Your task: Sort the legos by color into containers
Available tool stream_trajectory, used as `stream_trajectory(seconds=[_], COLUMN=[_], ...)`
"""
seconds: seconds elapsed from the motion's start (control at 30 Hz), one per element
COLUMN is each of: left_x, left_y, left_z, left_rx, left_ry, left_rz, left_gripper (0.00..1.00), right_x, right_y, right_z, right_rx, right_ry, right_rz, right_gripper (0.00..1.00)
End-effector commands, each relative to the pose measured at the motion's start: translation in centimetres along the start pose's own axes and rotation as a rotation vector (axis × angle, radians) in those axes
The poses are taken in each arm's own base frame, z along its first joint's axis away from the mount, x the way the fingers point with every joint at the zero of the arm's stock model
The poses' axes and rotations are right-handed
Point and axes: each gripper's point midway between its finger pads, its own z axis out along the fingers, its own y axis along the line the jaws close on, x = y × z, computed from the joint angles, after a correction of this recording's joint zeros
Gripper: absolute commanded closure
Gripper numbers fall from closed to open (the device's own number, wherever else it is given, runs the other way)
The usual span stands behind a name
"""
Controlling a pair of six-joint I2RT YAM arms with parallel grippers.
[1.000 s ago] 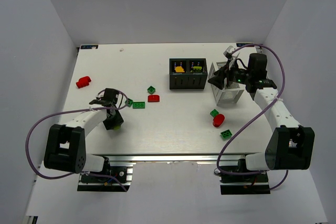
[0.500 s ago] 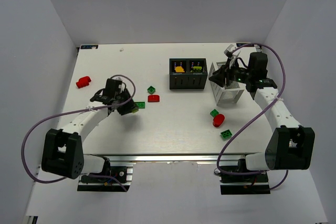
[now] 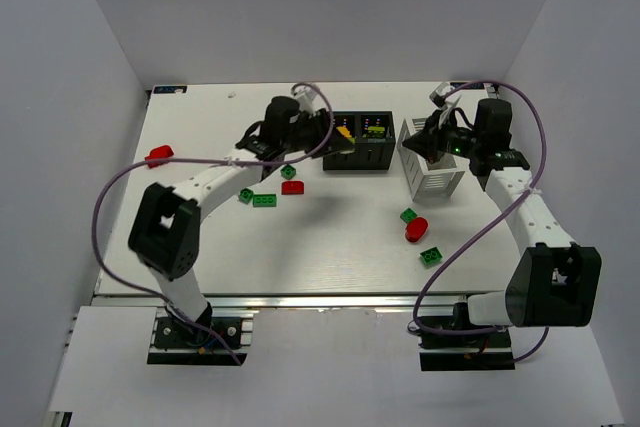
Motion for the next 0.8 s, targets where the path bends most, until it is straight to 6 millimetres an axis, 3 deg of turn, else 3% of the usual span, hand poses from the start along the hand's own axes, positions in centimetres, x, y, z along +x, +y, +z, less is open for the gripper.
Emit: stream_trajectory(seconds=[0.0,0.03,0.07,0.17,0.2,0.27,0.3,0.4,0.6,0.77], left_x=[-3.1,-3.0,-4.2,-4.6,-5.6,-5.2,-6.0,-5.6,-6.5,-6.5], left_y=[-4.7,-3.9,-5.3,-4.5,-5.8,-4.8,-5.5,-3.9,-2.5,-1.8], left_z=[1.9,3.3,3.7,6.0,6.4,8.2,8.3,10.1,11.7,12.3], left_rx=[0.131,0.118,0.145,0.127,0.145,0.114,0.115,0.057,-0.023,-0.064], left_ry=[-0.059,-0.05,-0.073,-0.072,-0.093,-0.077,-0.086,-0.068,-0.095,-0.093], left_rz=[0.084,0.086,0.107,0.125,0.147,0.162,0.174,0.195,0.233,0.252], left_gripper=[0.95,0.95,0.95,0.94,0.94,0.94,0.94,0.92,0.89,0.78], right_x=[-3.1,-3.1,-2.9,-3.0,-2.9,-2.9,-2.9,-2.8,-2.9,-2.9], right_y=[0.2,0.2,0.3,0.4,0.5,0.6,0.6,0.6,0.7,0.6], right_z=[-1.0,-1.0,-1.0,-1.2,-1.2,-1.3,-1.4,-1.4,-1.5,-1.5], right_rx=[0.031,0.031,0.032,0.031,0.03,0.029,0.031,0.032,0.029,0.03], right_ry=[-0.062,-0.063,-0.061,-0.062,-0.06,-0.063,-0.063,-0.062,-0.064,-0.064], right_rz=[-0.071,-0.074,-0.073,-0.074,-0.073,-0.074,-0.074,-0.069,-0.068,-0.068], right_gripper=[1.0,1.0,1.0,1.0,1.0,1.0,1.0,1.0,1.0,0.97])
